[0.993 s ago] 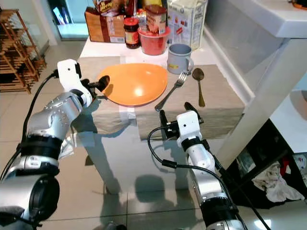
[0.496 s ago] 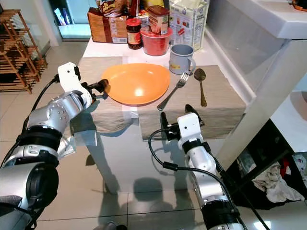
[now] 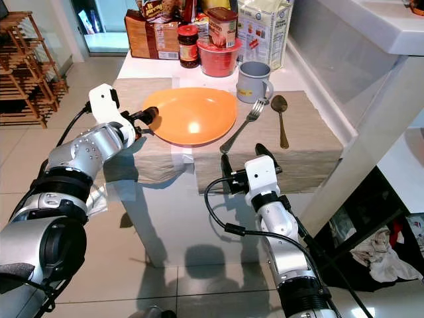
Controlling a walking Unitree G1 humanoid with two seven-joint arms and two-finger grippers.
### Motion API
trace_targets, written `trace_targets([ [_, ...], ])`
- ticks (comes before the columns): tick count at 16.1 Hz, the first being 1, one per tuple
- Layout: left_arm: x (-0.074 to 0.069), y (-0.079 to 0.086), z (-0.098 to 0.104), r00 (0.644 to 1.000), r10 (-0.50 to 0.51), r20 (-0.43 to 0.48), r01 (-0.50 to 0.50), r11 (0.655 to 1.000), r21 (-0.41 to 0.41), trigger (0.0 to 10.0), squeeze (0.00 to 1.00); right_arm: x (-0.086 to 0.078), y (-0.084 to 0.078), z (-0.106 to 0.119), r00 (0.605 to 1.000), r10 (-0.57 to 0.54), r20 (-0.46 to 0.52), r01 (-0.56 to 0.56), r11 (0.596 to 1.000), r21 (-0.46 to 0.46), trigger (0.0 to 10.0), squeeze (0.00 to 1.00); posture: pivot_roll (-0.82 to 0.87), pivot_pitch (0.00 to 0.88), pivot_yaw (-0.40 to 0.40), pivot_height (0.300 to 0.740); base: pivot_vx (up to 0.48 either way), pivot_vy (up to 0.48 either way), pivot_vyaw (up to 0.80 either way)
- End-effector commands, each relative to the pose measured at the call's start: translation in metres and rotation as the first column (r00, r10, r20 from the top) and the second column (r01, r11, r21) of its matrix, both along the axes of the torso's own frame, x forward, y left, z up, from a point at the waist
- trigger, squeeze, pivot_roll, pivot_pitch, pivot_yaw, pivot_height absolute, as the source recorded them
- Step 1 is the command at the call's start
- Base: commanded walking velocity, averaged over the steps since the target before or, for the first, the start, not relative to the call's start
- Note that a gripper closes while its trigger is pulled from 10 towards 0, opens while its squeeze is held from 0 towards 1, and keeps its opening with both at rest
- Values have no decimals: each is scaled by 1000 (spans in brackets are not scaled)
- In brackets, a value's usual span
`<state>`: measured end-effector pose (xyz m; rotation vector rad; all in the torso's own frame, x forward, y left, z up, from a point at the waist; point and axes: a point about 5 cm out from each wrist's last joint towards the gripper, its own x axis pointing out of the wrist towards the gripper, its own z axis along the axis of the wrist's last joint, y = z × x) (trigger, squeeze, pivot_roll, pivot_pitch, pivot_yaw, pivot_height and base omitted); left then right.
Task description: Setting the table
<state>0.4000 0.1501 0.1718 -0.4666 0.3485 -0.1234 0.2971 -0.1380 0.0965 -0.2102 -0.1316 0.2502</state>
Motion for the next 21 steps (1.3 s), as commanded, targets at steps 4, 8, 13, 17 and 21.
trace_targets([
  [4,2,-14,5,999,-44,-14,43,997,-61,10000,0,0,2,2,1000,8,0,-8,1000,-9,10000,0,-90,0,48,740,0,0,0],
  [8,3,-23,6,997,-69,-14,68,995,-70,10000,0,-1,2,1,1000,9,-3,-9,1000,-10,10000,0,-92,0,50,740,0,0,0],
  [13,3,-26,0,995,-90,-38,92,995,48,10000,0,-1,2,0,1000,9,-6,-9,1000,-13,10000,0,-96,0,51,740,0,0,0],
  [17,0,-28,-12,991,-121,-64,131,973,188,10000,0,-1,3,0,1000,9,-7,-9,1000,-13,10000,0,-95,0,54,740,0,0,0],
  [21,-2,-29,-19,986,-136,-100,152,971,183,10000,1000,-2,3,-1,1000,8,-9,-8,1000,-13,10000,0,-95,0,53,740,0,0,0],
])
